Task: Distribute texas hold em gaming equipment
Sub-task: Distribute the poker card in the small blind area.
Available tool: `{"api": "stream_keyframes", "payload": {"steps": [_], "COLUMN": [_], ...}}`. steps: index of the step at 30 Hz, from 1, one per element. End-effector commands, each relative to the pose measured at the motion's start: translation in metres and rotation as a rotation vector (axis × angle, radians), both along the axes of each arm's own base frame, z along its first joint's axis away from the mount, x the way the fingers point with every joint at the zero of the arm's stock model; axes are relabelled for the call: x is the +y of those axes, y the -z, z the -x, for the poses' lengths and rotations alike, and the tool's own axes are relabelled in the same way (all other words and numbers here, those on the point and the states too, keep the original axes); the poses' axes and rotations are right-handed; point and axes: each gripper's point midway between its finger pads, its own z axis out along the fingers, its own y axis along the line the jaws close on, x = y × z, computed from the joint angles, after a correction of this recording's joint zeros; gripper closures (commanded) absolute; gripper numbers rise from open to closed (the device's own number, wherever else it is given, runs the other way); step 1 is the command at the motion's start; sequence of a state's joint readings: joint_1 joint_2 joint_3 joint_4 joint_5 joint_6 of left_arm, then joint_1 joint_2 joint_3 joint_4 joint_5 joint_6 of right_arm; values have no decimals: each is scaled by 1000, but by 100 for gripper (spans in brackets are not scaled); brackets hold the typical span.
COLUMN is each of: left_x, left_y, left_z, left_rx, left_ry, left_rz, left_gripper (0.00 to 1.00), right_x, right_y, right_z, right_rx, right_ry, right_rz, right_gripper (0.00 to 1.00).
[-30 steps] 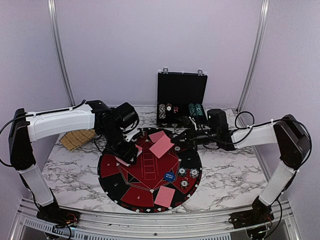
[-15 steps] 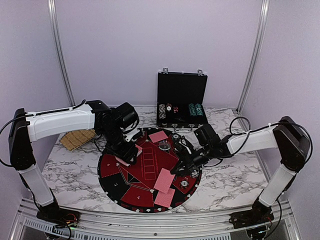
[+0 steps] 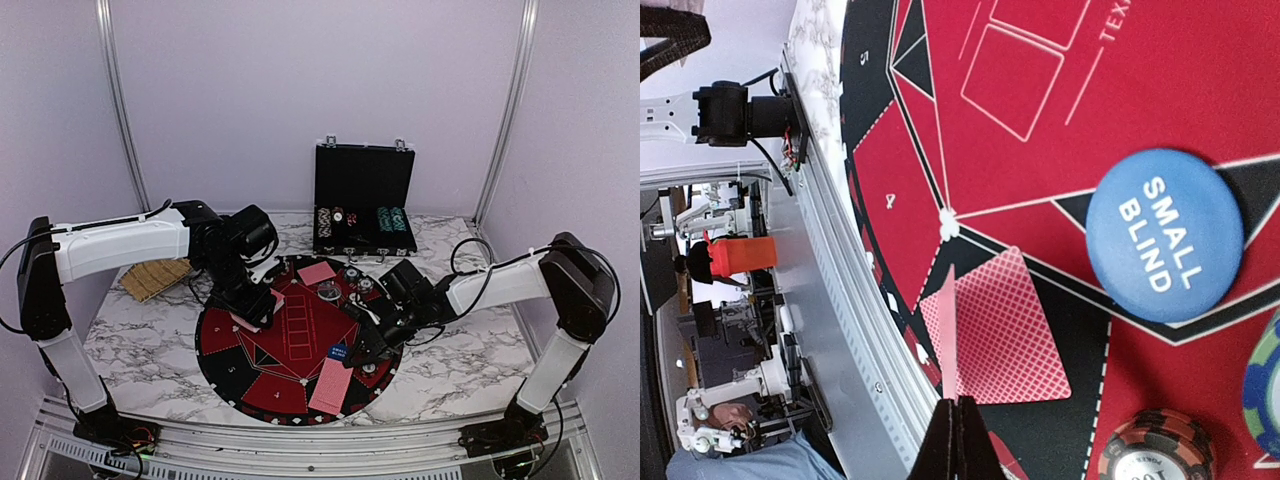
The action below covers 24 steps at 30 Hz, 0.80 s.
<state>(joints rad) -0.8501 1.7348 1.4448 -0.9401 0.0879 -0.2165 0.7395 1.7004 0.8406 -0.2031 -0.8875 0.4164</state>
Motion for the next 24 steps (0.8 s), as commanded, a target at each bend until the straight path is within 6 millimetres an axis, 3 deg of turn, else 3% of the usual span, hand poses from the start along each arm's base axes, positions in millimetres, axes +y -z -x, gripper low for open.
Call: {"api": "stream_keyframes", "payload": {"steps": [1,13,24], "left_x": [-1,-2,-2], "left_y": [-7,-7,-8], "left_z": [-2,-2,-2], "left_rx": [-13,-13,-13], "left_ry": [9,8,9], "left_rz": [9,12,16], "left_gripper": [59,59,59], "right_x": [4,-2,-6], "right_y": [-1,7,-3], "right_z": [-6,-4,-12], "right_rx": [-44,-78,-149], "right_ry": [-10,-13,12], "right_rz": [23,94,145], "right_gripper": [100,98,73]}}
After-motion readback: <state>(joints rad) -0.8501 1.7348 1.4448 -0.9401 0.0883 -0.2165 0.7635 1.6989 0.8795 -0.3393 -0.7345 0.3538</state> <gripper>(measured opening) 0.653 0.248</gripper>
